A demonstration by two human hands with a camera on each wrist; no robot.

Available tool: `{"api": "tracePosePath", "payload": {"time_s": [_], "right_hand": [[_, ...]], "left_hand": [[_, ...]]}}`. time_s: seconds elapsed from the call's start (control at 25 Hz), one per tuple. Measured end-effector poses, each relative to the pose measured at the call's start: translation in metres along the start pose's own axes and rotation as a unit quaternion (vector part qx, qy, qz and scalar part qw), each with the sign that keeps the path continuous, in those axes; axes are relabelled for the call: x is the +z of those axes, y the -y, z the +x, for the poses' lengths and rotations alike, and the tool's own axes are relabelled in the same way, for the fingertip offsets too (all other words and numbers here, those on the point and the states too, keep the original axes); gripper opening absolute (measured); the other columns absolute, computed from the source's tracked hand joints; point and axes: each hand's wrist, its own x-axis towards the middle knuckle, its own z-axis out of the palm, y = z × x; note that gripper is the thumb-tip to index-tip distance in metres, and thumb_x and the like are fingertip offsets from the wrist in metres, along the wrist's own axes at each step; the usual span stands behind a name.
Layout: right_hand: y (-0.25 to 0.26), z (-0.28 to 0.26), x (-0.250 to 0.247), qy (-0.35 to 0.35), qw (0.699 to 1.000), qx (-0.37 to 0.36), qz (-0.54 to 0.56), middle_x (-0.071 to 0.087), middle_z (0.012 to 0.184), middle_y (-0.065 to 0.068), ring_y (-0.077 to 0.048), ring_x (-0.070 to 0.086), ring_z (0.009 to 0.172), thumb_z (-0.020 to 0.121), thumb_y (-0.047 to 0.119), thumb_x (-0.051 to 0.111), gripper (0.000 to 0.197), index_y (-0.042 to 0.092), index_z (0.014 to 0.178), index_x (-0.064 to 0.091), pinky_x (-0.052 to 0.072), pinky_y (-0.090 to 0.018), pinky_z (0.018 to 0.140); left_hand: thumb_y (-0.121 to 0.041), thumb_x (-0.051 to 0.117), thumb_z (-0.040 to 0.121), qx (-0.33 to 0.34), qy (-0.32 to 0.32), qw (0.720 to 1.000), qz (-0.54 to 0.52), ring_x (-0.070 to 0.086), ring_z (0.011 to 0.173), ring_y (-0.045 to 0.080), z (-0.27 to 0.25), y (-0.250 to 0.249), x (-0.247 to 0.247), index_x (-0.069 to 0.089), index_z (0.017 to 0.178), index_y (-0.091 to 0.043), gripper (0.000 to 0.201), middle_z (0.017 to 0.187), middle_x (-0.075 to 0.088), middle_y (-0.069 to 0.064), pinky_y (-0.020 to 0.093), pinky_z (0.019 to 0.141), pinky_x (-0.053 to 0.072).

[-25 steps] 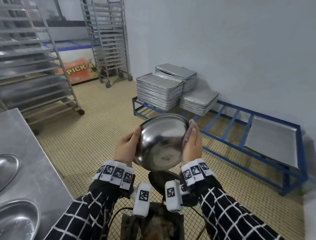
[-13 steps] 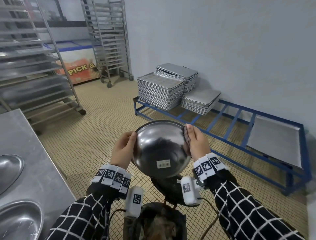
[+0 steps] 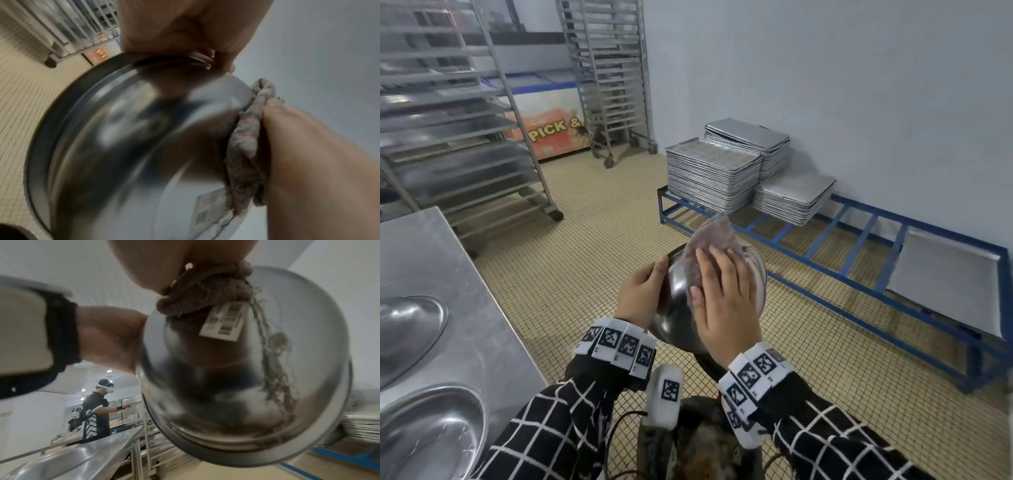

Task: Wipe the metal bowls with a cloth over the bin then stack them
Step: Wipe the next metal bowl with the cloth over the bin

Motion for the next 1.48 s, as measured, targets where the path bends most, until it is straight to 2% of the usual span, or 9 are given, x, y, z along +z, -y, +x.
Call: {"api": "tracePosePath", "payload": {"time_s": [0.24, 0.52, 0.64, 0.72, 0.84, 0.92, 1.08, 1.24, 1.48], "right_hand": [[-0.037, -0.006, 0.007, -0.019, 0.912, 0.298, 0.280, 0.043, 0.135, -0.008, -0.018, 0.044, 0.126, 0.101, 0.029, 0.031, 0.043, 0.015, 0.141, 0.040, 0.034, -0.008, 0.088], [0.003, -0.002, 0.009, 0.008, 0.993, 0.064, 0.102, 0.032, 0.147, -0.002, -0.024, 0.024, 0.141, 0.099, 0.034, 0.034, 0.048, 0.020, 0.144, 0.036, 0.032, -0.049, 0.111], [-0.007, 0.008, 0.001, -0.012, 0.966, 0.173, 0.190, 0.033, 0.147, -0.001, -0.014, 0.035, 0.131, 0.101, 0.035, 0.029, 0.047, 0.020, 0.144, 0.036, 0.042, -0.023, 0.100], [-0.021, 0.008, -0.004, 0.021, 0.901, 0.335, 0.276, 0.047, 0.136, -0.004, -0.014, 0.050, 0.117, 0.101, 0.042, 0.027, 0.048, 0.017, 0.139, 0.044, 0.042, -0.012, 0.079], [-0.035, 0.008, -0.020, 0.041, 0.612, 0.523, 0.592, 0.067, 0.110, -0.017, -0.030, 0.065, 0.101, 0.095, 0.058, 0.029, 0.065, 0.006, 0.122, 0.057, 0.053, -0.036, 0.078], [-0.039, 0.006, -0.031, 0.072, 0.507, 0.511, 0.691, 0.067, 0.110, -0.022, -0.034, 0.064, 0.099, 0.097, 0.058, 0.027, 0.068, 0.003, 0.121, 0.058, 0.052, -0.041, 0.075], [-0.032, 0.008, -0.039, 0.123, 0.605, 0.509, 0.600, 0.055, 0.085, -0.016, -0.022, 0.050, 0.059, 0.090, 0.016, 0.046, 0.039, -0.001, 0.124, 0.051, 0.040, -0.028, 0.043], [-0.010, -0.001, -0.050, 0.121, 0.695, 0.503, 0.500, 0.063, 0.093, -0.020, -0.033, 0.063, 0.076, 0.088, 0.014, 0.050, 0.018, 0.009, 0.104, 0.057, 0.055, -0.039, 0.058], [0.038, -0.018, -0.060, 0.104, 0.829, 0.402, 0.376, 0.064, 0.088, -0.006, -0.017, 0.063, 0.076, 0.089, 0.018, 0.051, 0.009, 0.017, 0.096, 0.055, 0.054, -0.029, 0.063]], "left_hand": [[-0.042, 0.047, 0.096, -0.009, -0.019, 0.999, -0.034, 0.065, 0.083, 0.027, -0.004, 0.001, -0.015, 0.066, 0.079, -0.022, 0.032, 0.089, 0.070, 0.013, 0.039, 0.078, 0.053], [-0.039, 0.050, 0.095, 0.058, -0.003, 0.997, 0.058, 0.063, 0.082, 0.037, -0.001, 0.005, -0.007, 0.069, 0.085, -0.010, 0.036, 0.083, 0.068, 0.017, 0.046, 0.075, 0.052], [-0.043, 0.048, 0.094, 0.069, 0.003, 0.996, 0.050, 0.063, 0.077, 0.031, -0.003, 0.004, -0.012, 0.068, 0.083, -0.015, 0.037, 0.078, 0.068, 0.012, 0.043, 0.070, 0.053], [-0.047, 0.044, 0.093, 0.086, -0.007, 0.996, 0.028, 0.063, 0.069, 0.018, -0.006, 0.003, -0.020, 0.067, 0.076, -0.017, 0.041, 0.071, 0.067, 0.006, 0.026, 0.065, 0.049], [-0.052, 0.042, 0.094, 0.113, -0.013, 0.993, -0.013, 0.054, 0.060, 0.001, -0.012, 0.003, -0.030, 0.057, 0.060, -0.008, 0.057, 0.068, 0.059, 0.002, 0.011, 0.065, 0.042], [-0.036, 0.054, 0.092, 0.136, 0.002, 0.990, -0.034, 0.053, 0.073, -0.004, -0.013, 0.004, -0.032, 0.060, 0.060, -0.007, 0.044, 0.081, 0.055, -0.005, 0.016, 0.074, 0.038], [-0.019, 0.053, 0.074, 0.101, 0.019, 0.992, -0.072, 0.049, 0.120, 0.021, -0.010, 0.013, -0.038, 0.059, 0.098, -0.020, 0.025, 0.131, 0.049, -0.002, 0.038, 0.093, 0.044], [-0.009, 0.047, 0.083, 0.028, 0.013, 0.995, -0.094, 0.053, 0.116, 0.021, -0.017, 0.020, -0.051, 0.036, 0.139, -0.029, 0.060, 0.131, 0.049, -0.001, 0.045, 0.100, 0.046], [-0.007, 0.046, 0.087, 0.060, -0.030, 0.997, -0.030, 0.058, 0.097, 0.019, -0.043, 0.015, -0.091, 0.051, 0.126, -0.026, 0.043, 0.107, 0.060, -0.002, 0.041, 0.087, 0.051]]}}
